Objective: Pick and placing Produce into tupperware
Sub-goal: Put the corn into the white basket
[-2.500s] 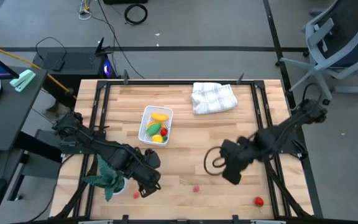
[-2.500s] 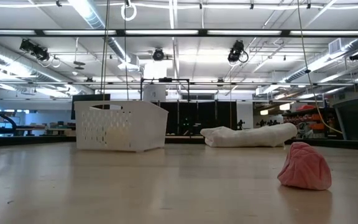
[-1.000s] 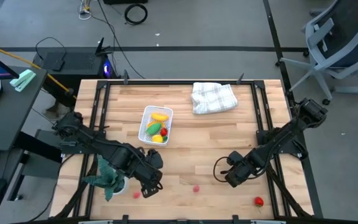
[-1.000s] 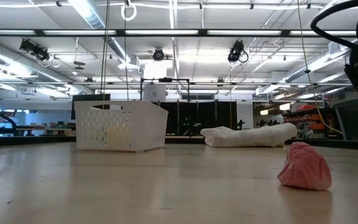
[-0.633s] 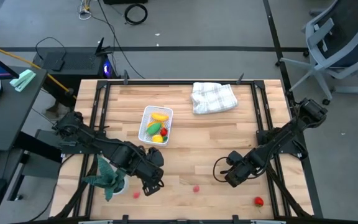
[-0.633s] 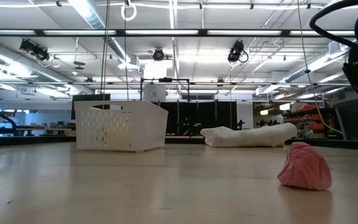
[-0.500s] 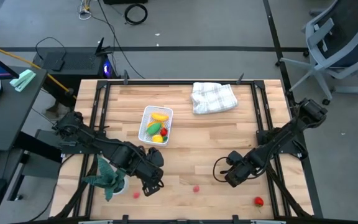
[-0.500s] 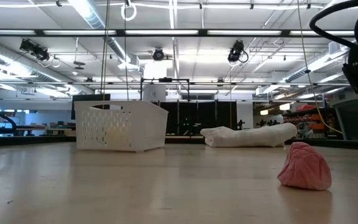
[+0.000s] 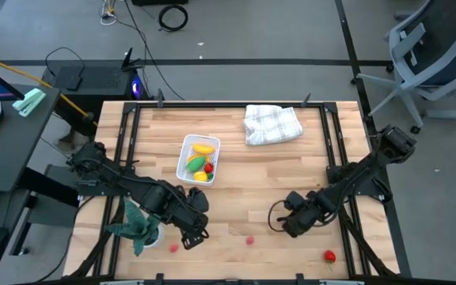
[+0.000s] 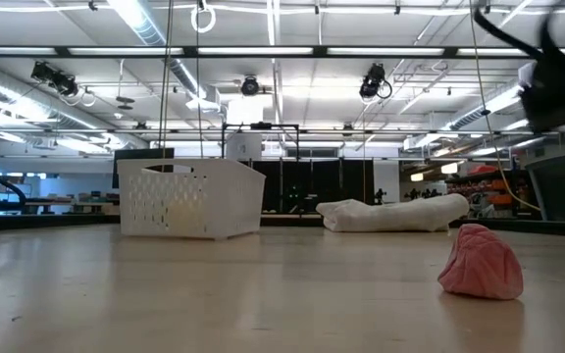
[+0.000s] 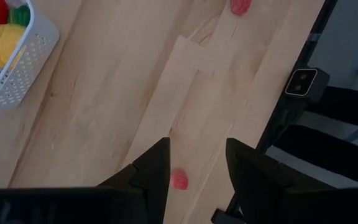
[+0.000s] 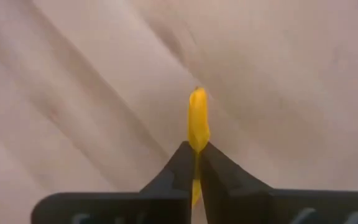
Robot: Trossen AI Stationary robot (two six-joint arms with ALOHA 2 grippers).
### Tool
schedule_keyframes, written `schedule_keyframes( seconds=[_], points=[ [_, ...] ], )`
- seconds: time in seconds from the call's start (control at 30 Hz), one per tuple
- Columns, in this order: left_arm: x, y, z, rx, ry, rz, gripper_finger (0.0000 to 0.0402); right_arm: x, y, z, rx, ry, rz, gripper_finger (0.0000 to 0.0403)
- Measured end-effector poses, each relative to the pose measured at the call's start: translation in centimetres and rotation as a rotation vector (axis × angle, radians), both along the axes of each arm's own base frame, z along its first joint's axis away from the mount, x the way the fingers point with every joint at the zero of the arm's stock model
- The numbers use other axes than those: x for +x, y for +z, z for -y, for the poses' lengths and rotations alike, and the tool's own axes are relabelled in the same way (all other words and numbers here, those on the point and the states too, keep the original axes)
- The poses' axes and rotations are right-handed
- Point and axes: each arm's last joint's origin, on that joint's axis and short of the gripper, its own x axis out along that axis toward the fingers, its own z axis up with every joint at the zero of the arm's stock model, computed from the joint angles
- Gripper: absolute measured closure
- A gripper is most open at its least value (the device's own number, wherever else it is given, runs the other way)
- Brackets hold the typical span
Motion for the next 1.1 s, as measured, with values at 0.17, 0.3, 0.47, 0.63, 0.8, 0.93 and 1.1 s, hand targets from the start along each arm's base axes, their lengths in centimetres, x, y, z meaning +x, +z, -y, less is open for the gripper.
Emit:
schedule_keyframes(
  seconds=[0.17,0.3,0.47,0.63,0.8,0.93,1.1],
  points=[
    [0.0,0.0,0.0,0.001,0.0,-0.001,0.0239,2.9,4.2,1.0,-0.073,-0.008,0.316,0.0395],
    [0.0,-0.1,-0.4,-0.023,0.109,-0.028,0.0239,6.0,9.5,3.7,-0.259,-0.006,0.56,0.0396],
    [-0.8,-0.4,-2.1,0.006,0.384,-0.166,0.0251,10.0,16.4,8.3,-0.407,0.078,0.739,0.0396],
    [-1.7,-0.5,-2.4,0.06,0.435,-0.234,0.0274,14.6,19.1,12.8,-0.458,0.174,0.784,0.0396],
    [-1.8,-0.5,-2.5,0.139,0.459,-0.178,0.0294,20.0,16.7,16.9,-0.324,0.228,0.76,0.0396],
    [-1.8,-0.5,-2.4,0.14,0.457,-0.174,0.0305,24.1,13.2,18.7,-0.192,0.277,0.724,0.0396],
    [-1.8,-0.5,-2.4,0.141,0.458,-0.173,0.0315,27.2,9.1,18.9,-0.224,0.376,0.637,0.0391]
  ],
)
